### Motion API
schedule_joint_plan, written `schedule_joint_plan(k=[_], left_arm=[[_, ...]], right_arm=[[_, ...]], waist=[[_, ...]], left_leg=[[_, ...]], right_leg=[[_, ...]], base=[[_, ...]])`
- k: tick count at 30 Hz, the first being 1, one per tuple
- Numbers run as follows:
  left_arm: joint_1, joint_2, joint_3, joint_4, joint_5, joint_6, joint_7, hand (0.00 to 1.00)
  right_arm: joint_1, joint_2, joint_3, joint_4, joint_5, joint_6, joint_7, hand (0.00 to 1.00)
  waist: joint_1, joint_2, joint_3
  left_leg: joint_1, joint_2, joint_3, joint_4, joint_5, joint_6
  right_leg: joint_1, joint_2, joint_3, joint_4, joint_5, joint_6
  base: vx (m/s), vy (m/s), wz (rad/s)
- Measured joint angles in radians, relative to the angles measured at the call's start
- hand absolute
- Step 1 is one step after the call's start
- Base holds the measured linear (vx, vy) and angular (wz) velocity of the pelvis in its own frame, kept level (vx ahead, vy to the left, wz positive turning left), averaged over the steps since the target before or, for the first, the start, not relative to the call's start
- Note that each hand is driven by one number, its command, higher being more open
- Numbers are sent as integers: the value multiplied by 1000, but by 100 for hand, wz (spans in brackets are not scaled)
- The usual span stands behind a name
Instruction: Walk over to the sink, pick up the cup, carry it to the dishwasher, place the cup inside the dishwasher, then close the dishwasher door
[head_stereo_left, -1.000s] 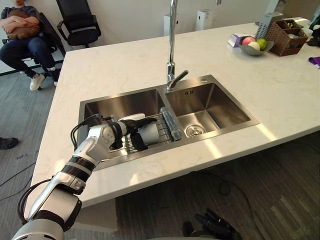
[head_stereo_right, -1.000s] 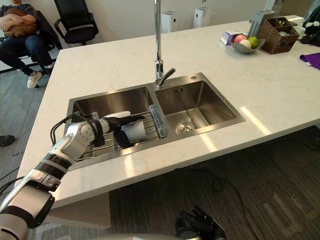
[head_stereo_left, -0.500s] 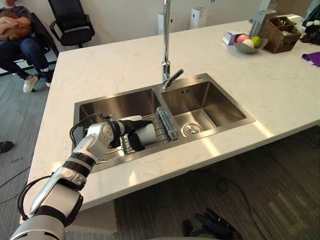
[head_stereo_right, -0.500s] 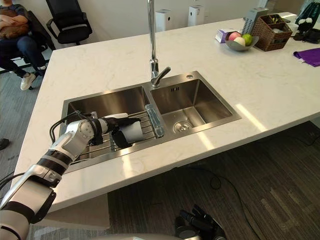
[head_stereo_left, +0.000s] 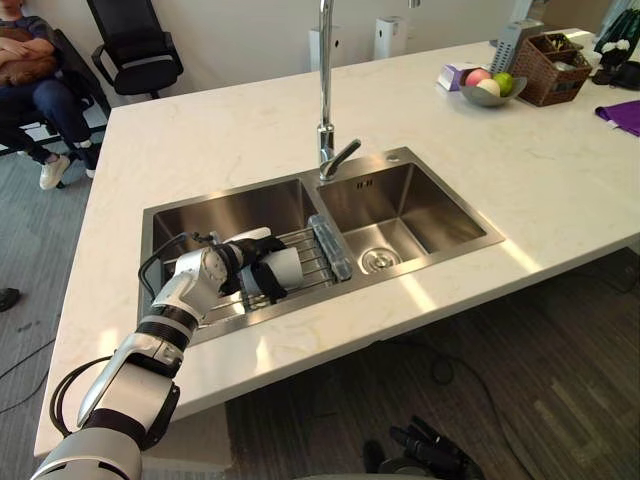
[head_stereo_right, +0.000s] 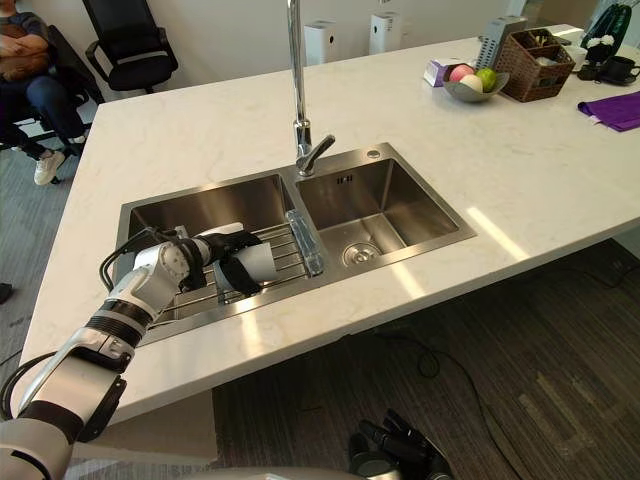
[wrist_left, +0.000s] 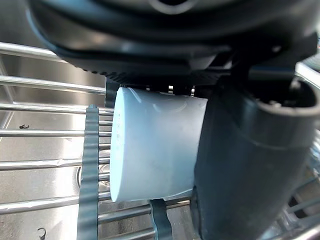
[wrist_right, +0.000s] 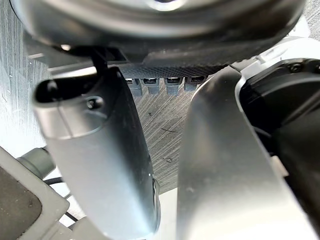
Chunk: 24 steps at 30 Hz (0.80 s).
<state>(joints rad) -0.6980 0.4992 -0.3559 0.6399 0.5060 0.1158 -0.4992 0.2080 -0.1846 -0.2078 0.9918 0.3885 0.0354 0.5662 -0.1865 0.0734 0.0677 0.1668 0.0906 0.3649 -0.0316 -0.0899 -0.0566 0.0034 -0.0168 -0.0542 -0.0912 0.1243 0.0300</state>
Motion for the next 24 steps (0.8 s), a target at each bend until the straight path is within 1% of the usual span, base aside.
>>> schedule_joint_plan(k=[1, 2, 4, 9, 13, 15, 16, 18, 19, 20, 22, 24], left_arm=[[1, -4, 0, 6, -3, 0, -1, 0], [11, -11, 9, 8, -3, -3, 21, 0], [23, -13, 19, 10, -16, -16, 39, 0], [76, -30, 37, 10, -60, -43, 149, 0], [137, -35, 77, -25, -180, -45, 230, 0], [206, -47, 126, -111, -317, -38, 266, 0], [229, -55, 142, -144, -357, -38, 273, 0], [315, -97, 182, -285, -483, -40, 315, 0], [332, -107, 190, -314, -508, -42, 326, 0], [362, -129, 206, -373, -570, -48, 352, 0], [418, -162, 244, -468, -649, -71, 396, 0], [500, -208, 292, -597, -758, -121, 452, 0]], right_arm=[[0, 0, 0, 0, 0, 1, 0, 100], [0, -2, 0, 0, 0, 3, 1, 100], [-2, -4, 0, 0, -4, 4, 2, 100], [-1, -7, 1, 2, -21, 4, 3, 100], [0, -8, 0, 7, -21, 4, 3, 100], [2, -8, -2, 15, -21, 1, 3, 100], [2, -9, -2, 17, -21, 0, 3, 100], [10, -8, -6, 22, -23, -7, -2, 100], [12, -7, -9, 23, -29, -9, -5, 100], [16, -1, -18, 26, -47, -13, -22, 100], [17, 9, -29, 28, -77, -21, -56, 100], [17, 22, -43, 32, -106, -24, -97, 100]], waist=[[0, 0, 0], [1, 0, 0], [2, 0, 0], [6, 0, 0], [10, -1, 0], [20, -2, 1], [25, -2, 1], [47, -5, 3], [52, -6, 3], [63, -8, 4], [76, -9, 3], [99, -13, 2]], left_leg=[[0, 0, 0, 0, 0, 0], [0, 0, 0, 0, 0, 0], [2, 1, -1, 1, 0, 0], [9, 0, -2, 2, 0, 0], [8, 0, -7, 2, 0, 0], [5, 0, -14, 1, 1, 1], [5, 0, -15, 1, 1, 1], [5, -1, -29, 1, 1, 2], [6, -1, -34, 1, 2, 2], [6, -2, -46, 2, 3, 4], [5, -5, -58, 3, 5, 8], [-1, -9, -64, 10, 6, 10]], right_leg=[[0, 0, 0, 0, 0, 0], [0, 0, -1, 0, 0, 0], [3, 0, -2, 0, 0, 0], [11, -1, -2, 0, 0, 0], [12, -1, -7, 0, 0, 0], [12, -3, -15, 0, 0, 0], [13, -3, -17, 0, 0, 0], [20, -5, -33, 5, 0, 0], [22, -6, -37, 5, 0, 0], [29, -9, -48, 5, 0, 1], [34, -13, -60, 5, 0, 1], [35, -19, -64, 5, -1, 2]], base=[[0, 0, 0], [0, 0, 0], [0, 0, 0], [0, 0, 0], [0, 0, 2], [0, 0, 8], [0, 0, 10], [-9, -3, 17], [-25, -5, 24], [-33, -3, 26], [-67, -5, 19], [-87, -8, 7]])
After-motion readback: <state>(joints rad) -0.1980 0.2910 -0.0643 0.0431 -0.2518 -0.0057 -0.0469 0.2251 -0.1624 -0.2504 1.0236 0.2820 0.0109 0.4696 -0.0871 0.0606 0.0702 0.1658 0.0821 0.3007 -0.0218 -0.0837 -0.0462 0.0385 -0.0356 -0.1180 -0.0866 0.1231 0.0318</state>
